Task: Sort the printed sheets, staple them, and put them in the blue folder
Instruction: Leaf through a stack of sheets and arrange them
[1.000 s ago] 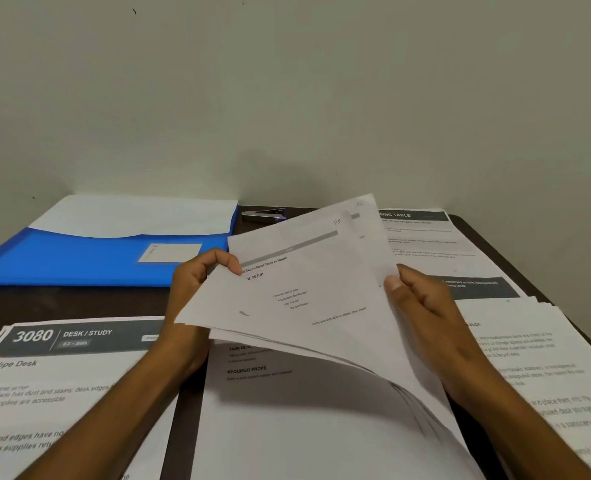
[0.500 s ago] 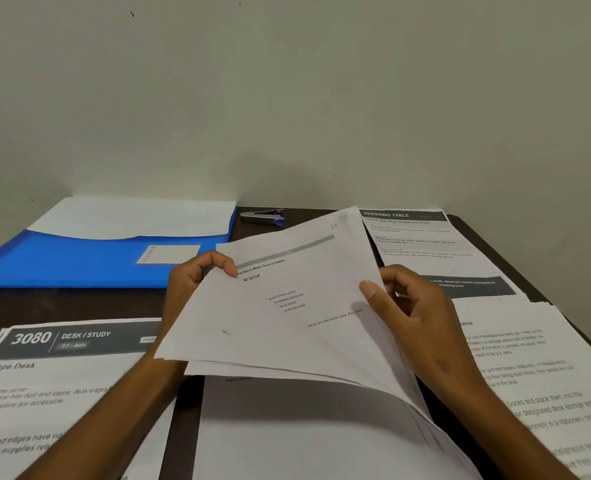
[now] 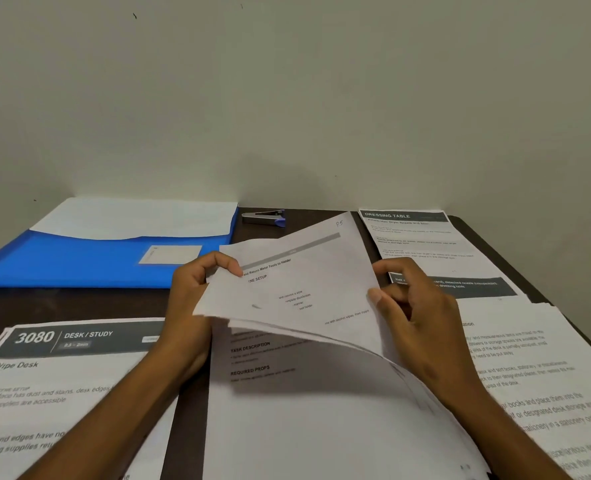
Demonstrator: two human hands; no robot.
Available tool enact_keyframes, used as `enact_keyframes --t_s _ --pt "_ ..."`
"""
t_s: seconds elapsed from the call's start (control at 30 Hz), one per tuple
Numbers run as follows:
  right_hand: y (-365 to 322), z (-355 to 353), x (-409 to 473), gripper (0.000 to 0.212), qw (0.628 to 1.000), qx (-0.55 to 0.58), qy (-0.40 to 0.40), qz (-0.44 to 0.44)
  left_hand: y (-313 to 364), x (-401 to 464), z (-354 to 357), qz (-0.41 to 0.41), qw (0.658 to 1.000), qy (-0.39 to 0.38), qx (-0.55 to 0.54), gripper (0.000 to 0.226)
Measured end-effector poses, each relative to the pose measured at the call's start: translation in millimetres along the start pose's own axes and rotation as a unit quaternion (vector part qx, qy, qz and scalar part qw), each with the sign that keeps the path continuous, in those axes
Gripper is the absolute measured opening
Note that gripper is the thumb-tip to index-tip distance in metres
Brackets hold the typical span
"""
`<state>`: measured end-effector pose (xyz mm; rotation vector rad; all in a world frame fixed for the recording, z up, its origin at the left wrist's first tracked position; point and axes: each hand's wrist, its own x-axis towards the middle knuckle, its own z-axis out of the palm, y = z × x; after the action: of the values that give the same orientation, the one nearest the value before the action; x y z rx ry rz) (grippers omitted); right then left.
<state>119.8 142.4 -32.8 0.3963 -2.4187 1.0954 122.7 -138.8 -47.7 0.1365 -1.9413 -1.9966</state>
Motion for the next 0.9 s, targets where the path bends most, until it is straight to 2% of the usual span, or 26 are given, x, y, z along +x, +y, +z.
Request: enact_keyframes --t_s 0.13,0.2,0.3,0.33,0.37,0.47,0.53,0.67,0.77,0.83,0.9 --pt "7 0 6 0.013 1.0 0.003 -0.026 -0.001 5 -2 5 0.004 0.999 0.015 0.031 0.015" --pt "11 -2 8 0.008 0.996 0.053 -0.053 0.043 6 -1 5 -0.014 0.999 0.028 0.026 0.019" --pt "11 -7 9 0.049 0.956 0.191 -0.118 0.191 8 -2 6 -0.041 0.998 0.048 -0.002 0.035" --pt "9 -7 9 0.058 0.942 0.219 -0.136 0.216 8 -2 6 -0.042 0.998 0.055 -0.002 0.042" --pt "7 -9 9 0.059 0.936 0.231 -0.157 0.216 10 -3 7 -0.041 0.997 0.064 -0.005 0.048" --pt "-5 -10 7 0.028 0.936 0.24 -0.201 0.164 21 -5 7 -0.048 0.993 0.089 -0.056 0.055" --pt "-9 -10 4 0.028 0.933 0.249 -0.214 0.149 32 -8 6 -0.048 0.988 0.097 -0.114 0.048" --pt "-17 -9 3 0.02 0.944 0.23 -0.197 0.132 53 -15 3 -0.01 0.98 0.062 -0.187 0.024" --pt "-30 -19 7 0.024 0.956 0.227 -0.157 0.103 72 -19 3 0.033 0.978 0.031 -0.201 0.011" --pt "-45 -33 12 0.023 0.961 0.235 -0.121 0.085 87 -21 4 0.072 0.981 0.033 -0.175 0.014" --pt "-60 -54 17 0.018 0.966 0.24 -0.064 0.071 106 -27 5 0.109 0.986 0.023 -0.125 0.031"
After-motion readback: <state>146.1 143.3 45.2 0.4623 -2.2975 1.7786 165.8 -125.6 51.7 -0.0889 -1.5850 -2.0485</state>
